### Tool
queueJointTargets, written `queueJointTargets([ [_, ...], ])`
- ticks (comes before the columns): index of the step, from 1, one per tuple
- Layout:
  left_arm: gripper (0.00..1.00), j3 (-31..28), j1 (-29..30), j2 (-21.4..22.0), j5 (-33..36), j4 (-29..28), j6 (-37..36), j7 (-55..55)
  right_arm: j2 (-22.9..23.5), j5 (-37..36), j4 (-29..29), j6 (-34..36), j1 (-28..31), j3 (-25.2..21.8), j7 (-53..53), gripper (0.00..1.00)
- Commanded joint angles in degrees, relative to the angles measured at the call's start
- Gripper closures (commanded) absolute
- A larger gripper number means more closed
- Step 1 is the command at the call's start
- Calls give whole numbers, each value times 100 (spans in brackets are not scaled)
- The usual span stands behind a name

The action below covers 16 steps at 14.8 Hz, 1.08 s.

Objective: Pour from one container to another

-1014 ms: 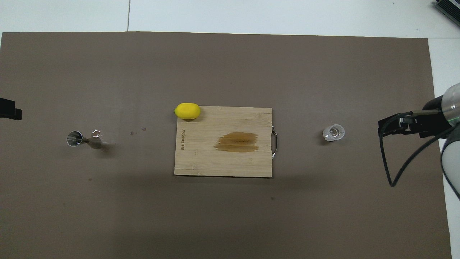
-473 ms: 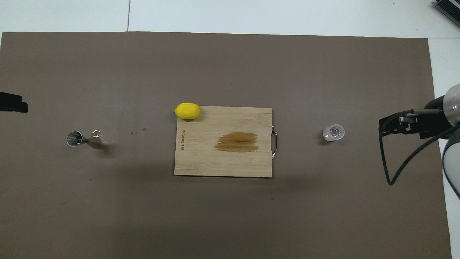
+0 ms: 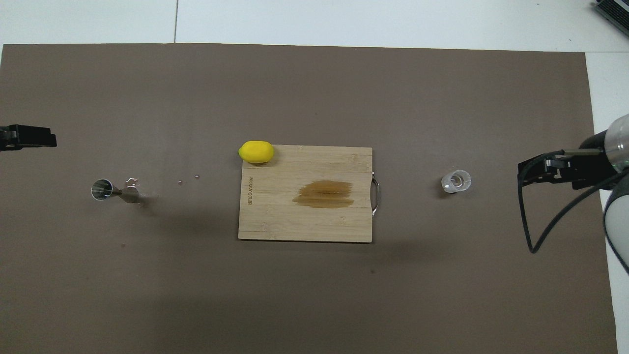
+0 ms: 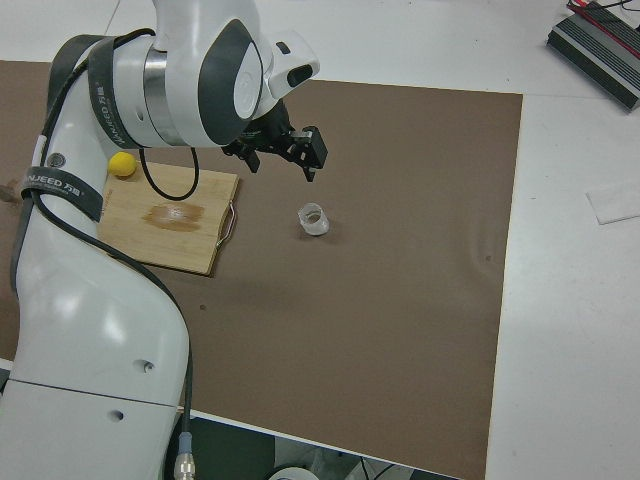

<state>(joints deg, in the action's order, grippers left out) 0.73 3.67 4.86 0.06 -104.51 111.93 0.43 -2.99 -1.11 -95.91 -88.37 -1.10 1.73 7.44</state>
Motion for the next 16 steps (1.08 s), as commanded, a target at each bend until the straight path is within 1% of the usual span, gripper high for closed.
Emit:
queueJointTargets([
  [1, 0, 23, 159, 199, 29, -525, 557, -69, -166, -65, -209, -136, 14, 47, 118, 0],
  [3, 0, 23, 256, 191, 29, -570, 908, -60, -166, -57, -218, -145, 14, 47, 65, 0],
  [4, 0, 23, 257, 156, 29, -675, 1249, -95, -166, -56, -226, -145, 14, 47, 74, 0],
  [5, 0, 23, 274, 173, 29, -772, 1435, -104, -175, -56, -253, -136, 14, 47, 48, 0],
  [7, 0, 23, 283, 174, 29, -781, 1481, -113, -228, -56, -323, -145, 14, 47, 117, 0],
  [9, 0, 23, 283, 182, 29, -781, 1412, -139, -228, -56, -332, -154, -21, 47, 109, 3],
  [10, 0, 41, 248, 165, 29, -686, 1089, -191, -228, -56, -332, -171, -30, 47, 100, 3],
  [12, 0, 67, 160, 191, 29, -658, 736, -664, -228, -65, -332, -224, -39, 47, 91, 5],
  [13, 0, 93, 99, 200, 29, -676, 673, -945, -228, -91, -332, -250, -39, 47, 91, 5],
  [14, 0, 94, -41, 200, 29, -676, 629, -1122, -228, -126, -332, -294, -48, 47, 91, 9],
  [16, 0, 94, -60, 209, 29, -667, 489, -1098, -228, -127, -341, -303, -48, 47, 109, 11],
])
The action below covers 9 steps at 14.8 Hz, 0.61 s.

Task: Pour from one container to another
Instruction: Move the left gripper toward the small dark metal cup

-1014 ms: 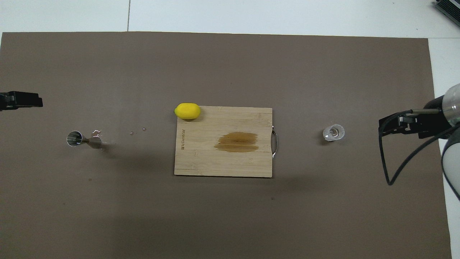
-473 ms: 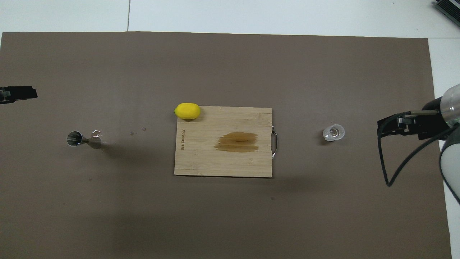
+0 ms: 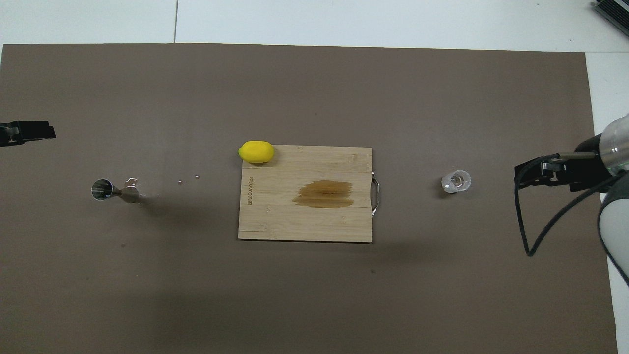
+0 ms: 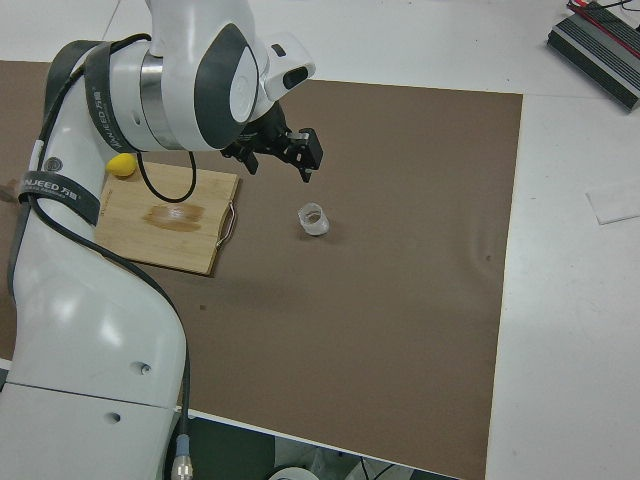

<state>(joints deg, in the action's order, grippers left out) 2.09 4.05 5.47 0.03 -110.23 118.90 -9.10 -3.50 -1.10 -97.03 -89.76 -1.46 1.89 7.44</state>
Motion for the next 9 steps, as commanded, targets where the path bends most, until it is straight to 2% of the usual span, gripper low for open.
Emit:
queueJointTargets([
  [1, 0, -51, -97, 147, 32, -26, -636, -153, -178, -127, -229, -164, -12, 31, 117, 11],
  [3, 0, -25, -124, 173, -221, -60, -571, -83, -178, -127, -238, -173, -12, 31, 143, 11],
  [6, 0, -25, -150, 270, -537, -271, -692, 4, -222, -127, -317, -199, -30, 31, 248, 0],
  [8, 0, -121, -27, 209, -1292, -158, -649, 861, -230, -127, -352, -199, -30, 31, 284, 0],
  [9, 0, -130, 277, 174, -1678, -122, -675, 1571, -230, -127, -352, -199, -30, 31, 276, 0],
])
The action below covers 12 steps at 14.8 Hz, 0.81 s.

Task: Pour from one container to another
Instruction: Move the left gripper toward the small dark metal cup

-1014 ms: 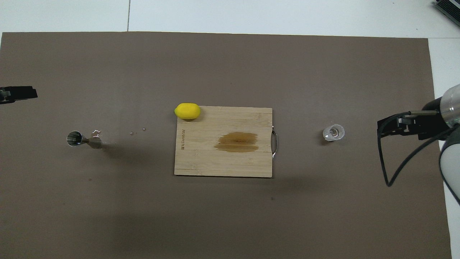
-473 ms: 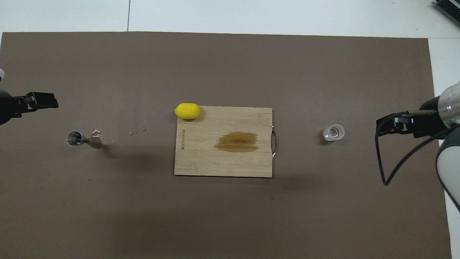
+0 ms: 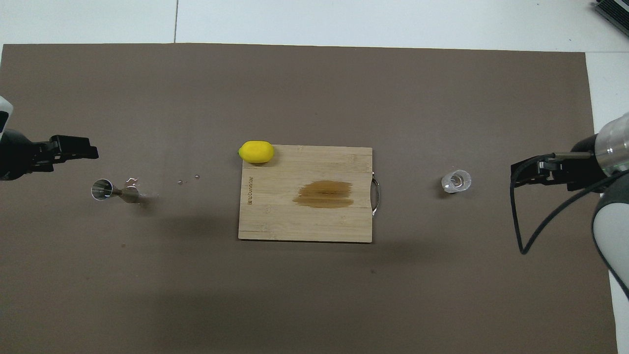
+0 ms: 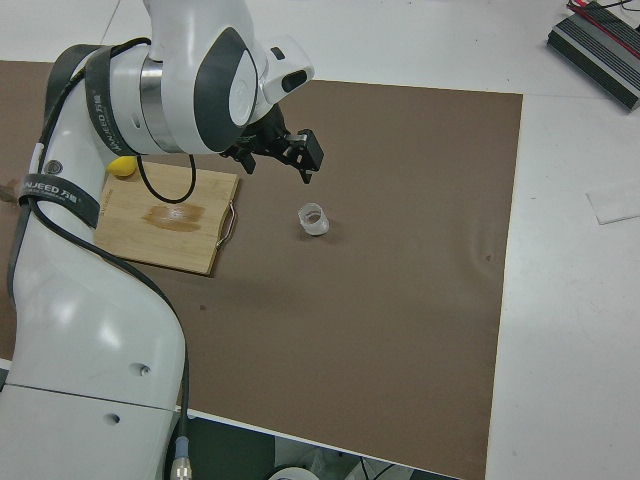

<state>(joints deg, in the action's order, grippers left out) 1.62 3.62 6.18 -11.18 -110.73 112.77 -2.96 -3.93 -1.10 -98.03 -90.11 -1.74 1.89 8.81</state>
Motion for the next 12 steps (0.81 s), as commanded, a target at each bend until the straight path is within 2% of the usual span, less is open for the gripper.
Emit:
queueJointTargets([
  [1, 0, -74, 602, 50, -970, -71, -97, 1651, -196, -127, -251, -165, -2, 39, 156, 0],
  [3, 0, -74, 858, 6, -1464, -54, -211, 2568, -196, -127, -260, -165, -2, 39, 191, 0],
  [5, 0, -74, 938, -213, -1746, 43, -255, 3333, -196, -127, -251, -165, -2, 39, 209, 1],
  [7, 0, -74, 1218, -433, -2430, 69, -465, 4176, -196, -118, -251, -165, -2, 39, 288, 1],
  [10, 0, -74, 1587, -775, -3108, 52, -441, 6466, -196, -118, -260, -165, -2, 39, 341, 1],
  [12, 0, -74, 1903, -855, -3547, -53, -632, 7892, -196, -118, -251, -165, -2, 39, 507, 1],
])
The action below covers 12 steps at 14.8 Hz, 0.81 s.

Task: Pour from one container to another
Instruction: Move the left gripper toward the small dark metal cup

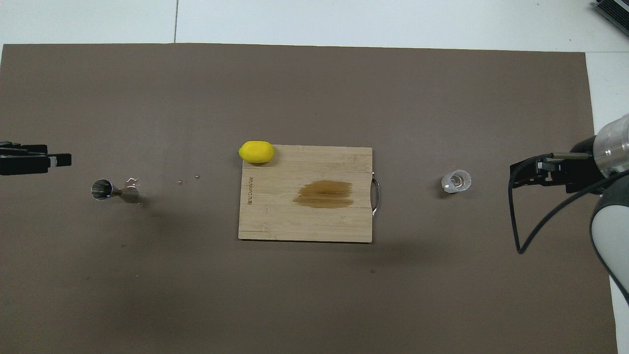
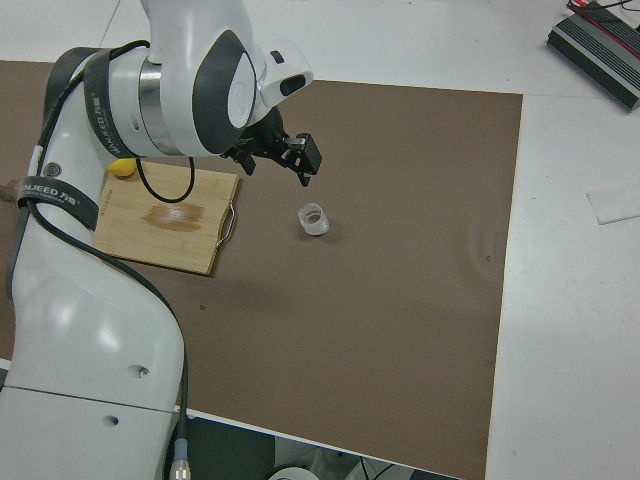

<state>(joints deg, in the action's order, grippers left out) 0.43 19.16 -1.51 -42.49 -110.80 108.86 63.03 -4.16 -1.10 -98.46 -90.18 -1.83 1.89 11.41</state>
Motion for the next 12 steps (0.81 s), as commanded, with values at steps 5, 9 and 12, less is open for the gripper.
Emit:
queueJointTargets([
  [5, 0, 45, 1106, -543, -1461, -327, -1586, 3553, -199, -118, -252, -167, 8, 57, 318, 1],
  [9, 0, 36, 1459, -956, -1920, -696, -2352, 5110, -207, -109, -296, -175, 8, 57, 405, 1],
  [12, 0, 36, 1424, -983, -2421, -1250, -2151, 6788, -208, -83, -296, -175, 8, 57, 485, 1],
])
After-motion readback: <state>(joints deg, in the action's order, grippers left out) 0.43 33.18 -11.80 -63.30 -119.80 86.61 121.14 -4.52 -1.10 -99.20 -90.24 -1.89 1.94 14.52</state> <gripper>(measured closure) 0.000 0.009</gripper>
